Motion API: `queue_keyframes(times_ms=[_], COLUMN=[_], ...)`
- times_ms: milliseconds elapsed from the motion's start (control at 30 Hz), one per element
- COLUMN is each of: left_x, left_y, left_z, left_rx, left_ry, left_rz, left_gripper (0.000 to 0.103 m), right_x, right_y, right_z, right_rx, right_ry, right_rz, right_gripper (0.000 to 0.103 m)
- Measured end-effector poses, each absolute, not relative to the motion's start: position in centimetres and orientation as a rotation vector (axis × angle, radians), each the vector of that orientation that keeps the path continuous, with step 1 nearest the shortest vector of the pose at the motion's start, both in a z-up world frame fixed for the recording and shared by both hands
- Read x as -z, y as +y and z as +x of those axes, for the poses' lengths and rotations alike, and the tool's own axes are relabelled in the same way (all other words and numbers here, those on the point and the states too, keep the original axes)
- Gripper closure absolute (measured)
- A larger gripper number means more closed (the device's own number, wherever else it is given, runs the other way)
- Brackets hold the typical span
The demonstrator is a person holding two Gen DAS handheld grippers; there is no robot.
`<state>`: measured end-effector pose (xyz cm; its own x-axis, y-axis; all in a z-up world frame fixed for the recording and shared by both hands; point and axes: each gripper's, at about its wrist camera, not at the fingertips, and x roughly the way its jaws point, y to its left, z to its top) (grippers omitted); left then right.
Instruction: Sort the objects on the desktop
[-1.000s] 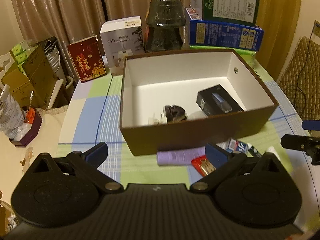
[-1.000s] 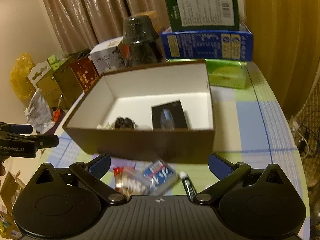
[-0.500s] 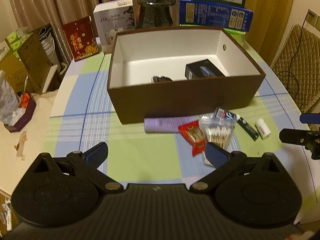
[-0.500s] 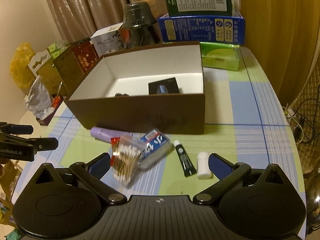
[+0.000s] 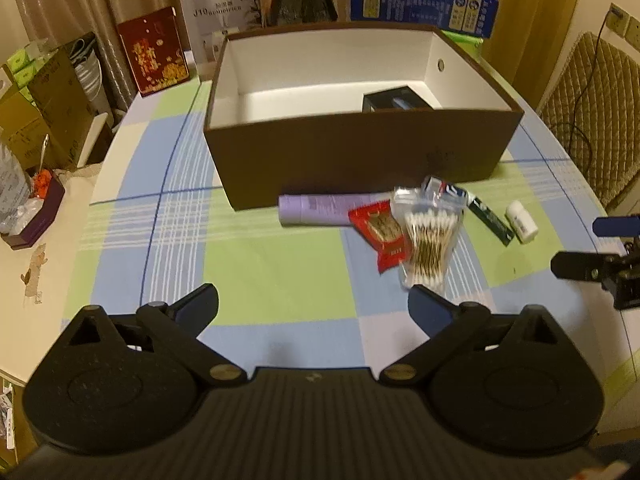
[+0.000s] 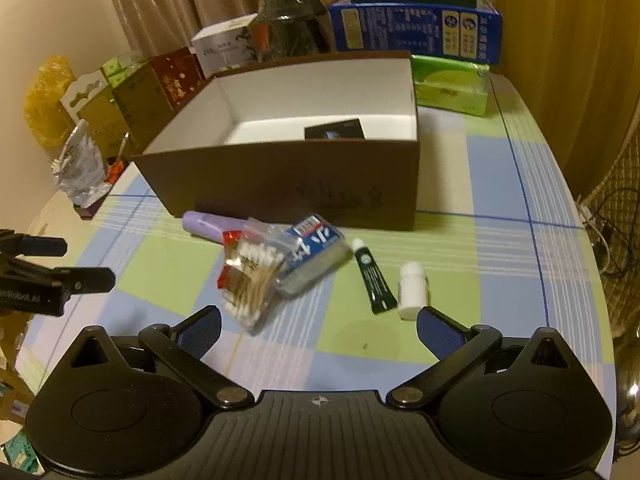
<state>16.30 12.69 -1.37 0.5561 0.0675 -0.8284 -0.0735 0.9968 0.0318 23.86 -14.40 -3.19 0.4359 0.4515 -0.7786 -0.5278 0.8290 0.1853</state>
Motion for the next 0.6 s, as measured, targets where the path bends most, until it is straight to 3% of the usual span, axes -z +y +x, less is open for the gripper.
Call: queue_keyframes(times_ms=[433,467,533,600], left_x=[2.9,3.0,3.2,3.5], left_y=[12.6,12.7,13.0,13.2], left_z=[17.1,17.2,17.6,18.0], left_rx=[-0.034,-0.032,-0.026,-0.023], left_ry=[0.976,0.975,0.972,0.97], left_rz=[0.023,0.023,0.028,0.034], left_gripper=[0.013,0.014,0.018,0.022], right_x=[5.4,5.5,5.9,6.3], right_y=[-15.4,-15.5,-15.7,-16.0], right_z=[24.7,24.8,25.1,25.7], right_rx=[-0.547,-0.542,-0.529,-0.511], right_ry=[0.947,0.942,0.93,0.932], right_rz=[-0.114,-0.112,-0.113,-0.107], right_gripper=[0.003,0.005,0.024,0.035])
